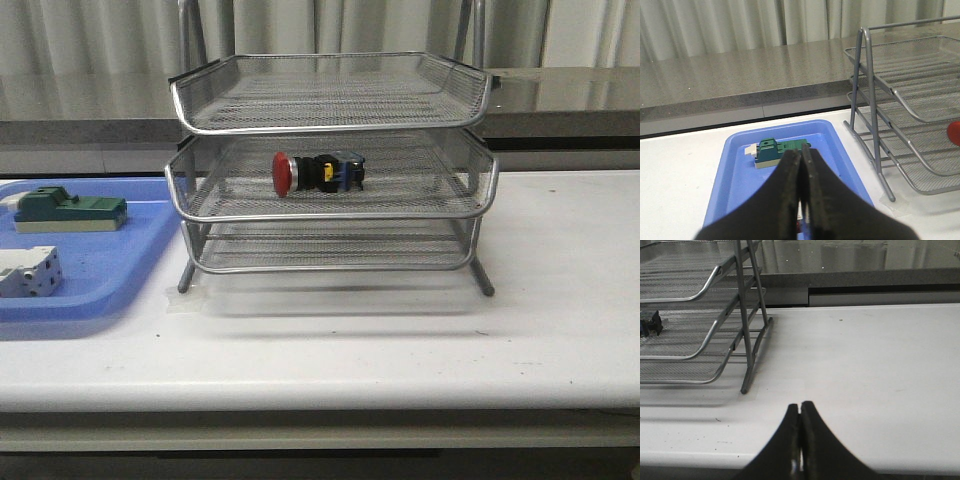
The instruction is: Place button on rack with both arms
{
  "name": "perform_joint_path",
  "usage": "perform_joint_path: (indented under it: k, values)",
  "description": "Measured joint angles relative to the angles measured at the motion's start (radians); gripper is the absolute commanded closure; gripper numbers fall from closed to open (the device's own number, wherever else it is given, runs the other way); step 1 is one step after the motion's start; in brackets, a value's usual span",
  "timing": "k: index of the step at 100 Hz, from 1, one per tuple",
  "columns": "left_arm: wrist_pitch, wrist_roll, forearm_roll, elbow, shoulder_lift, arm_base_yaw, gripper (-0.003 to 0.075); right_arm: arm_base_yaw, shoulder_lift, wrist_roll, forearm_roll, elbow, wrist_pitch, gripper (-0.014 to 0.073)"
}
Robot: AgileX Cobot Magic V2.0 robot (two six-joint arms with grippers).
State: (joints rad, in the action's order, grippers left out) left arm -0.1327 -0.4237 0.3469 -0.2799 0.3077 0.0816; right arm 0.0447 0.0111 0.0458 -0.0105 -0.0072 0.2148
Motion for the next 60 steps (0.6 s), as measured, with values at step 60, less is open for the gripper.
perform_joint_path:
  k: [60]
  values:
    - [0.0, 0.0, 0.0, 0.0, 0.0, 0.0, 0.074, 0.0, 0.0, 0.001, 0.0, 0.034, -0.079, 0.0653]
